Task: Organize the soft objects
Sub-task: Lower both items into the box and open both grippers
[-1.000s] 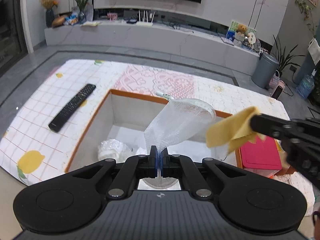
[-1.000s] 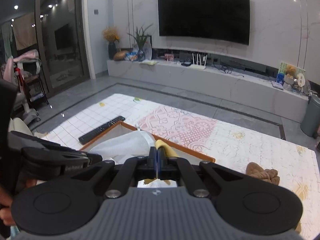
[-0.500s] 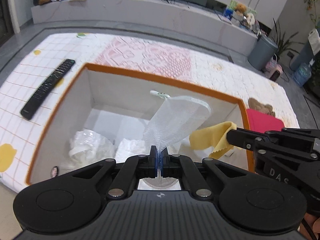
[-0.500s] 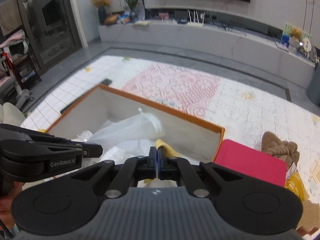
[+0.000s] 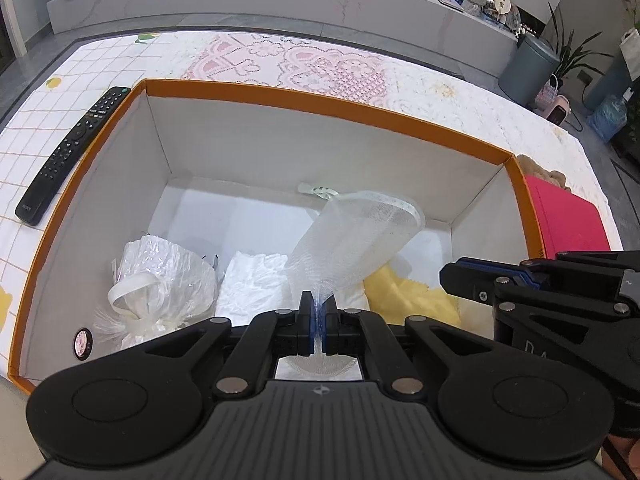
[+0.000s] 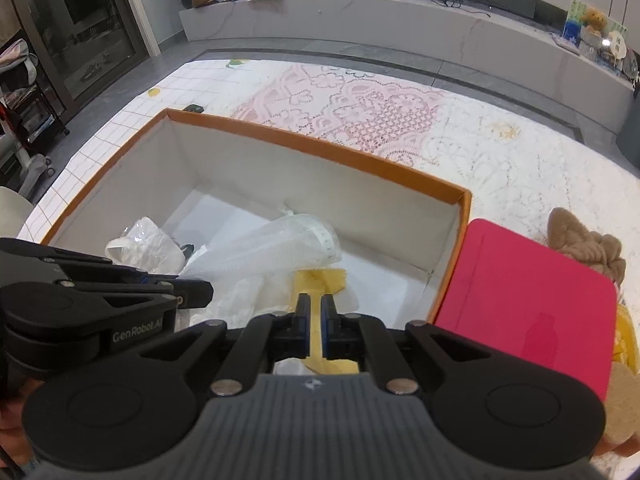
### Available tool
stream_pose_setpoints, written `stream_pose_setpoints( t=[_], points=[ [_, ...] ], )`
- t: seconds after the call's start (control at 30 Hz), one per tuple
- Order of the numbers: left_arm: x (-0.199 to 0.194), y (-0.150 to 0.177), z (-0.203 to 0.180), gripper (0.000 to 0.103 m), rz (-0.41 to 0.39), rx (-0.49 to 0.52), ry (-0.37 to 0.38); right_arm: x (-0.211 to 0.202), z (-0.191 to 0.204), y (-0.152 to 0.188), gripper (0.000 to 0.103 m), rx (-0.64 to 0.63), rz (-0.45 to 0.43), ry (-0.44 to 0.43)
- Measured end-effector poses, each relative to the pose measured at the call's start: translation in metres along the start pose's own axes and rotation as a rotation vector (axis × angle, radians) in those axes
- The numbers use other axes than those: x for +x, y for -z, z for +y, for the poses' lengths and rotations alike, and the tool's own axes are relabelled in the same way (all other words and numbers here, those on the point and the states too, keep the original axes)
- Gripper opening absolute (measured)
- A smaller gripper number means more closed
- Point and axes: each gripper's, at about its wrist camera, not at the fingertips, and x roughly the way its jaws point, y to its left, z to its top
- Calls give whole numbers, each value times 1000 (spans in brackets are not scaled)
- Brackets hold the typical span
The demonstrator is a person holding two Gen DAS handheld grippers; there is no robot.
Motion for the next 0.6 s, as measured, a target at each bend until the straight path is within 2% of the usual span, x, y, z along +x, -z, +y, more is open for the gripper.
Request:
stream_pose_setpoints(
  t=[0.1, 0.17, 0.23, 0.27, 0.37, 0.4, 0.43, 0.5, 0.6],
  points=[
    [-1, 1, 0, 4, -6, 8, -4, 0, -2, 1, 4, 27, -6, -9],
    [-3, 2, -1, 10, -8, 10, -2, -2, -1, 3, 8, 33, -23, -12],
    [-4, 2, -1, 18, -7, 9, -8, -5, 1, 4, 22, 37, -31, -3],
    [-5, 2, -2, 18, -10, 11, -10, -5, 2, 3, 23, 33, -34, 3],
    [-9, 3, -2, 37, -22, 16, -16, -8, 4, 5, 26, 31, -39, 21],
    [-12, 3, -1, 46, -27, 17, -18, -9, 3, 6, 31, 31, -40, 22],
    [-14, 3, -1, 49, -35, 18, -29, -10, 4, 6, 34, 33, -44, 23],
    [-21, 3, -2, 51, -53, 32, -50, -14, 4, 8, 37, 33, -59, 26],
    [-31, 5, 0, 52, -87, 27, -50, -20, 3, 10, 48, 50, -79, 26]
  ],
)
